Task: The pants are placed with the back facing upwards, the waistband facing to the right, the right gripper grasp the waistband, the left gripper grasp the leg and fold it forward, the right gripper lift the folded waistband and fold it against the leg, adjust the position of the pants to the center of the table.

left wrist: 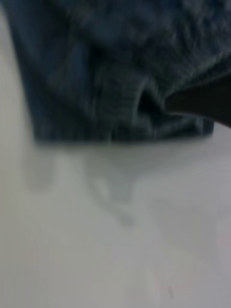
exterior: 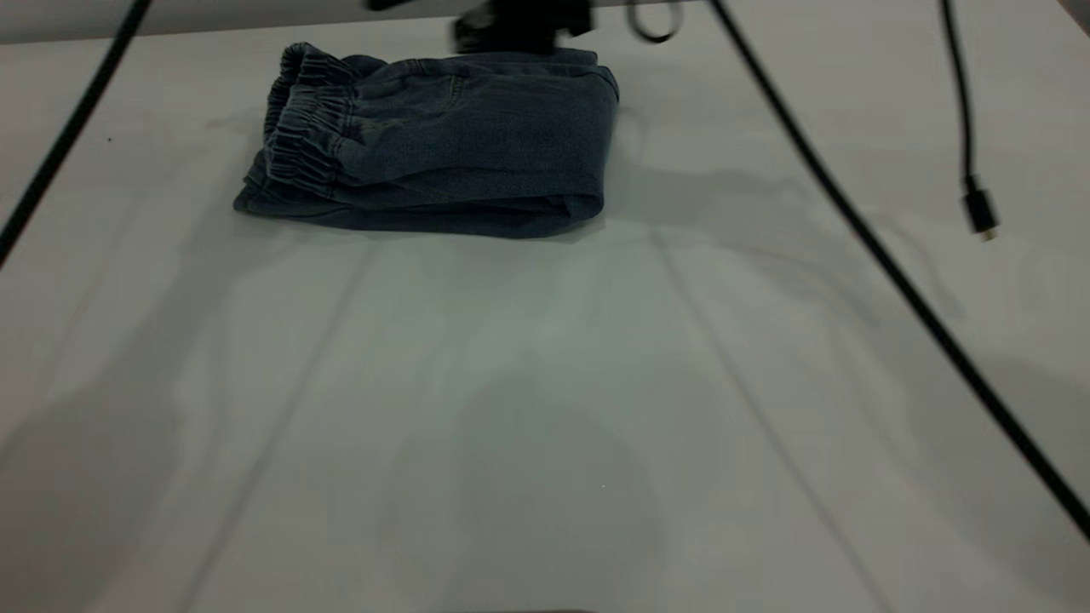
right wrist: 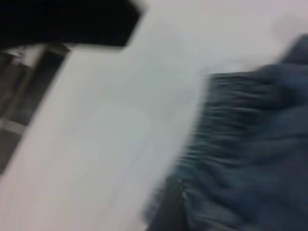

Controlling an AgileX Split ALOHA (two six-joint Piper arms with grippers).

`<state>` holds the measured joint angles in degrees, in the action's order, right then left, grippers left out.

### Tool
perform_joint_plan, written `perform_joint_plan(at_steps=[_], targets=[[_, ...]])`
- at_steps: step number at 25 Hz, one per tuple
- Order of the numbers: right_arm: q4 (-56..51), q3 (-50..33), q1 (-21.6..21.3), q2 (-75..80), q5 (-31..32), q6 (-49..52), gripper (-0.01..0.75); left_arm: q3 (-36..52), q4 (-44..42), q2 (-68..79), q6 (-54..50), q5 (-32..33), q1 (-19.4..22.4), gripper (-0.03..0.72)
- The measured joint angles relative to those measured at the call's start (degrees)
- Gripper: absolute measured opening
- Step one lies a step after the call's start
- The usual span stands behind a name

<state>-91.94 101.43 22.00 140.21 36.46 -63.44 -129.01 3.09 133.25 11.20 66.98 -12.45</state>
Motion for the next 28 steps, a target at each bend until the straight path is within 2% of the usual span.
perform_joint_plan(at_steps=[8, 12, 17, 22, 28], targets=[[28.87, 0.00, -8.23, -7.40, 1.93, 19.08, 0.580, 0.00, 5.55, 4.87, 25.21, 0.19, -1.47, 0.464], [42.10, 0.00, -9.74, -10.38, 2.81, 28.16, 0.580, 0.00, 6.31, 9.24, 31.40, 0.19, -2.91, 0.464], [48.01, 0.00, -10.33, -11.13, 3.95, 31.83, 0.580, 0.00, 3.42, 15.41, 37.11, 0.19, -6.33, 0.464], [48.51, 0.00, -10.34, -11.19, 4.14, 32.03, 0.580, -0.68, -0.73, 19.25, 32.90, 0.19, -8.64, 0.463], [48.74, 0.00, -10.39, -11.28, 4.09, 32.09, 0.580, -1.15, -3.47, 19.54, 14.30, 0.19, -11.16, 0.463]])
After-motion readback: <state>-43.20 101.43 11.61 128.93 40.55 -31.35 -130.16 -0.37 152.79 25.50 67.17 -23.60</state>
